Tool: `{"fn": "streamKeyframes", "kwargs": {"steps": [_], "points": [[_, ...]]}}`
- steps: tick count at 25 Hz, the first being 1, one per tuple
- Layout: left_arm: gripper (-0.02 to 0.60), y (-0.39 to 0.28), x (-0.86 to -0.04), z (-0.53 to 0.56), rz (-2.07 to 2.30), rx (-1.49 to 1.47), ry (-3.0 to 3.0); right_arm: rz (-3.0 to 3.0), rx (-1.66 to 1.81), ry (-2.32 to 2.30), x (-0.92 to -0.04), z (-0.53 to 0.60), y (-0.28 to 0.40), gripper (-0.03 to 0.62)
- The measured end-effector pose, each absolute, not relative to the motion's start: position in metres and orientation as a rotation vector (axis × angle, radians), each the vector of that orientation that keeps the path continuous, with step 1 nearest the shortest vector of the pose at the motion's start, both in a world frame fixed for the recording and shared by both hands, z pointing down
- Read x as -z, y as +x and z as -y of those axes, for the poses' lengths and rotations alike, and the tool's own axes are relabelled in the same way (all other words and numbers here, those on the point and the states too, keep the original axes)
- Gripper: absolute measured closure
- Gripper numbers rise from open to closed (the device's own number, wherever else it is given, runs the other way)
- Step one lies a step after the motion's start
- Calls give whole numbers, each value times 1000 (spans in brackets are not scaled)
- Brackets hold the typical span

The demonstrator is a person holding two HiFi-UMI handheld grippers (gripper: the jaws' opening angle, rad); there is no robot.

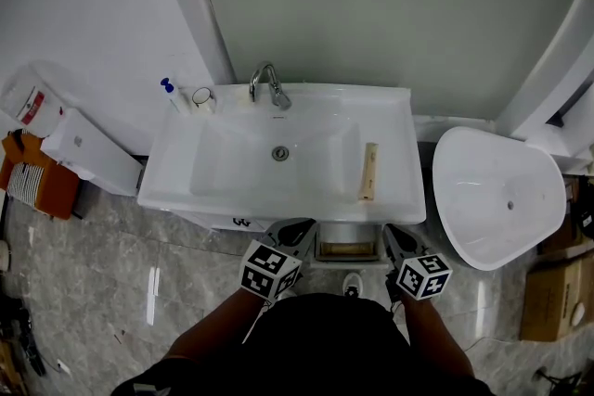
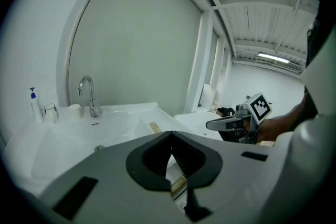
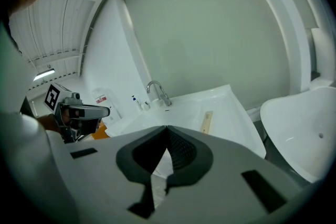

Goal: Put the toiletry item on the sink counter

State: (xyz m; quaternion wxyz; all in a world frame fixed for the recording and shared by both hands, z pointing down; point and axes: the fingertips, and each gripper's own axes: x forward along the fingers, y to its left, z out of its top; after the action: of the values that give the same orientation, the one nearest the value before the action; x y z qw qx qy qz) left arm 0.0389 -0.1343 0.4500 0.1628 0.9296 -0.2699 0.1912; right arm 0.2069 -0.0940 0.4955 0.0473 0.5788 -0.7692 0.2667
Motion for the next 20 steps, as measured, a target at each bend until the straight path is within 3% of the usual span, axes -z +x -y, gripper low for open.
{"fn": "streamKeyframes", "kwargs": {"steps": [13, 17, 20], "points": [[581, 34, -472, 147, 900, -574, 2566, 2130, -796, 1619, -558, 172, 245, 588], [581, 25, -479, 153, 993, -565, 2507, 2097, -775, 1532, -586, 208, 244, 503], [581, 18, -481, 153, 1056, -560, 2467, 2068, -756, 1469, -610, 231, 239, 502]]}}
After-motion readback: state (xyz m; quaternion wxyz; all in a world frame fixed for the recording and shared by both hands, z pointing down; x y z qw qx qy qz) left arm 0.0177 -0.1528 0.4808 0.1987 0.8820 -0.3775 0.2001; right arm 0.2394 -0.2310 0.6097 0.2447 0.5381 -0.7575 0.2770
